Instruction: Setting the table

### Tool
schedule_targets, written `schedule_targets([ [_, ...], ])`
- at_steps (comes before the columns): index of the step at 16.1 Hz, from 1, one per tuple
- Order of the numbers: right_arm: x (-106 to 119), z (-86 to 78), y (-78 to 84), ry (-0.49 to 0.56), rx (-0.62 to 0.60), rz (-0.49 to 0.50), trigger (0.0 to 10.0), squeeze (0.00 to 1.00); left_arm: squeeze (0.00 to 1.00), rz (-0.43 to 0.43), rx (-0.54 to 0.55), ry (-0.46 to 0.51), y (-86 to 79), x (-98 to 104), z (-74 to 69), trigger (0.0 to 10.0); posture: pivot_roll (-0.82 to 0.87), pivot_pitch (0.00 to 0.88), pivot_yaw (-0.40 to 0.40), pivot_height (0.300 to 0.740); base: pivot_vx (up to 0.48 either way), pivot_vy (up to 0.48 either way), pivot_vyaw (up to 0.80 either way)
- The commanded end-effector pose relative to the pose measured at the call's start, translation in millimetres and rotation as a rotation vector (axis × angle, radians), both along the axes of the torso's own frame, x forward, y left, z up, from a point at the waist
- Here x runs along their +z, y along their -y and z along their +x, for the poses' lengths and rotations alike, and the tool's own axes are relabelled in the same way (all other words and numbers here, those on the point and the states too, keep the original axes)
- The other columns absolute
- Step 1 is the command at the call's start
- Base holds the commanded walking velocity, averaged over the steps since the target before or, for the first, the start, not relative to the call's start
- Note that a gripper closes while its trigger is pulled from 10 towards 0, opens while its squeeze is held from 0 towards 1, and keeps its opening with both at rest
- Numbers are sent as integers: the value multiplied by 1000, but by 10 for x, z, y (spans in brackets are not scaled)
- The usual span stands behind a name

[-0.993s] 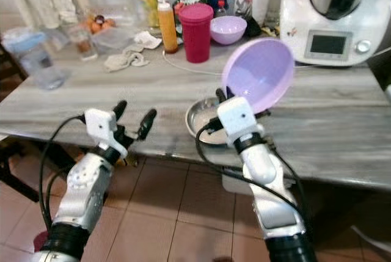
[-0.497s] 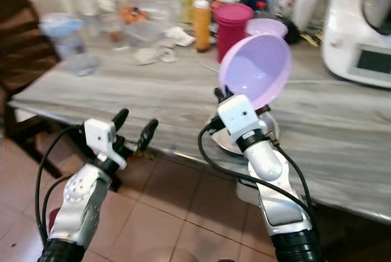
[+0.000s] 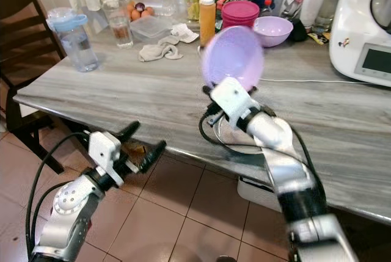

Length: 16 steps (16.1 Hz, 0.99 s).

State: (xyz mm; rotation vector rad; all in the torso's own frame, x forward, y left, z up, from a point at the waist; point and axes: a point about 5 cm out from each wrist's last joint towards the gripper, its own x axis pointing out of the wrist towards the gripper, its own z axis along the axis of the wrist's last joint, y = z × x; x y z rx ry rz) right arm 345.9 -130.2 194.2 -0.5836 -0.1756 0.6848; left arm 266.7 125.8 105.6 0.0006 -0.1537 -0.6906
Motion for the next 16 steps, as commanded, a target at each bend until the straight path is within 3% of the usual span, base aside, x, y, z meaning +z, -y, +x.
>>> schedule_targets([
  [1,-4,25,-66,-30,71,-44,10000,0,0,16,-33,1,6,18,-25,10000,-240,118,58,740,0,0,0],
  [6,-114,151,-84,-185,187,-201,10000,0,0,33,-76,20,29,48,-80,10000,-224,111,50,740,0,0,0],
  [16,-301,123,-39,-254,291,-329,10000,0,0,37,-84,11,58,44,-86,10000,-227,116,64,740,0,0,0],
])
